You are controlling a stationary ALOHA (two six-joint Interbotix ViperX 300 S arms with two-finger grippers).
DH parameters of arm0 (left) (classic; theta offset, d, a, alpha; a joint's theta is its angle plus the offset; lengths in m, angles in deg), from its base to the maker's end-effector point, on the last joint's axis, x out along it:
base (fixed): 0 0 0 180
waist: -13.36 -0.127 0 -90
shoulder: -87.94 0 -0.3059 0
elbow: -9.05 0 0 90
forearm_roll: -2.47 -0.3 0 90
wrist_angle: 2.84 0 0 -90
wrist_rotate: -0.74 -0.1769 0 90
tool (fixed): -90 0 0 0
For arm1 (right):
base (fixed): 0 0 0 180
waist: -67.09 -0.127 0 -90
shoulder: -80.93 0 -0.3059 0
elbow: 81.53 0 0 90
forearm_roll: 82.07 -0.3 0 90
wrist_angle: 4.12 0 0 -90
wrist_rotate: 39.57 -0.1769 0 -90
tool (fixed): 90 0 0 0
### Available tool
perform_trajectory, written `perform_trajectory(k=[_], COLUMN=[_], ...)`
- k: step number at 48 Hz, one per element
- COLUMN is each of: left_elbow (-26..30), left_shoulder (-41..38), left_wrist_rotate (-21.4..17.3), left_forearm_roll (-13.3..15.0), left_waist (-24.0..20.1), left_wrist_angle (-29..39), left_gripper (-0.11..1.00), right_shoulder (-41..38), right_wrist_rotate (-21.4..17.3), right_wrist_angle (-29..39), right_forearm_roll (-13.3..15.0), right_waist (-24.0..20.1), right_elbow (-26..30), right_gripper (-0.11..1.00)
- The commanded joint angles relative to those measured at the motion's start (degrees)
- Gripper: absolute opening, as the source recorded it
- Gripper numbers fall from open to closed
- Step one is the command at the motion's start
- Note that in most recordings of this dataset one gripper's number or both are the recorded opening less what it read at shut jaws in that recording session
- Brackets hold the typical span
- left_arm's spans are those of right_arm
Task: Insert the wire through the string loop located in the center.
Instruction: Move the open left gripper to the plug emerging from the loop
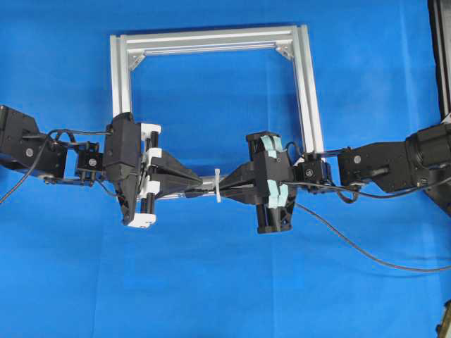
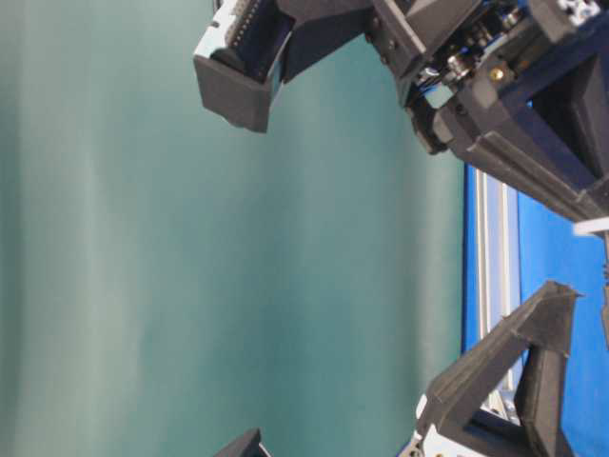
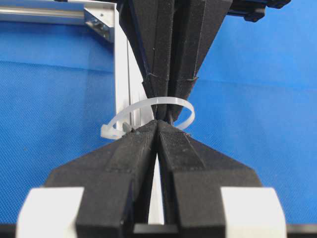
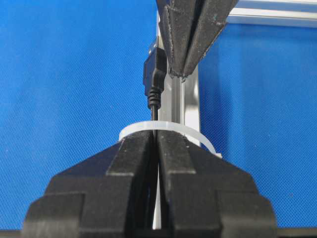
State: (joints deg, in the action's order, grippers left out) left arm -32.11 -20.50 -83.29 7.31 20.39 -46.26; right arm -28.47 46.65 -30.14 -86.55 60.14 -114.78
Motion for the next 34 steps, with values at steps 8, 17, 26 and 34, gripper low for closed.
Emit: perform_trajectory(k=[8, 17, 26, 34], left_elbow=[0.7, 0.8, 1.0, 1.1], left_shoulder=[1.7, 1.7, 1.6, 1.6], left_wrist_rotate=[-0.1, -0.2, -0.1, 0.4], left_forearm_roll=[0.0, -0.2, -0.2, -0.2], left_waist=[0.1, 0.4, 1.0, 1.0], left_wrist_angle=[-0.3, -0.3, -0.2, 1.5], left_gripper=[0.00, 0.00, 0.39, 0.84], right_shoulder=[0.8, 0.8, 0.8, 0.8], right_wrist_rotate=[0.1, 0.1, 0.1, 0.1], right_wrist_angle=[-0.3, -0.3, -0.3, -0.3], right_forearm_roll=[0.1, 0.1, 0.0, 0.1], right_waist=[-0.2, -0.2, -0.2, -0.2], right_elbow=[0.7, 0.7, 0.7, 0.7], right_gripper=[-0.02, -0.02, -0.02, -0.02])
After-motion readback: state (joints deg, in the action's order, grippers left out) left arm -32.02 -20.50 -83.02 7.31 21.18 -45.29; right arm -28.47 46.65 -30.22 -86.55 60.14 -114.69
